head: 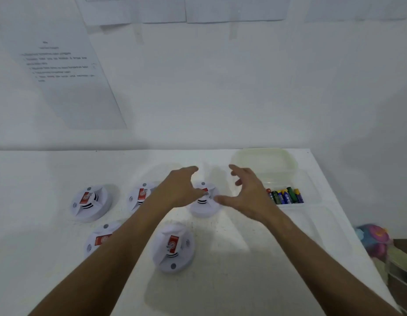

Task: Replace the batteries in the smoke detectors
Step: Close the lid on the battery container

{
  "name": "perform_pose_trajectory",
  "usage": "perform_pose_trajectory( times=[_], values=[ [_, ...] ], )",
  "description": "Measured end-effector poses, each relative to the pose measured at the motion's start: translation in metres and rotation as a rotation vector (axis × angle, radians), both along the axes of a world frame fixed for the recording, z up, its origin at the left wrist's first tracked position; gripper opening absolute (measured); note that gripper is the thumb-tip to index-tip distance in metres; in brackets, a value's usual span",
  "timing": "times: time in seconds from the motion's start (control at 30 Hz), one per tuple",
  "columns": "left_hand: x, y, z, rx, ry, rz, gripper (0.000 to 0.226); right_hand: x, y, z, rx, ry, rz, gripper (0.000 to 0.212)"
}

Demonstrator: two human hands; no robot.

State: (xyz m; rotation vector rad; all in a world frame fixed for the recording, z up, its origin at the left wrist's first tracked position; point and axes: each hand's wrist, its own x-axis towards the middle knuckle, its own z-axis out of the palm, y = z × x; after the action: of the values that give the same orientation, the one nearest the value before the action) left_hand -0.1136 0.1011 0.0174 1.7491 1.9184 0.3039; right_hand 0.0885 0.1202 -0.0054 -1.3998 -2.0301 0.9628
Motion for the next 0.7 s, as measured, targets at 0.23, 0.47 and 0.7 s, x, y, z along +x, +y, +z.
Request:
perform_pose_trajectory(
  times=[0.23,0.47,0.7],
  values=[
    [0.081,0.069,0.02,0.091,-0.134,-0.003,0.067,0.094,0.065,0.029,-0.011,0.029,-0.147,0.076],
    [0.109,0.125,-0.022,-0.011,-0.095,0.137,0.076,0.16,0.136,0.001,-0.173,-0.039,-0.181,0.075],
    [0.119,0.135,-0.046,-0.039,-0.096,0.169,0.083,0.161,0.163,-0.03,-0.259,0.003,-0.153,0.078]
  ],
)
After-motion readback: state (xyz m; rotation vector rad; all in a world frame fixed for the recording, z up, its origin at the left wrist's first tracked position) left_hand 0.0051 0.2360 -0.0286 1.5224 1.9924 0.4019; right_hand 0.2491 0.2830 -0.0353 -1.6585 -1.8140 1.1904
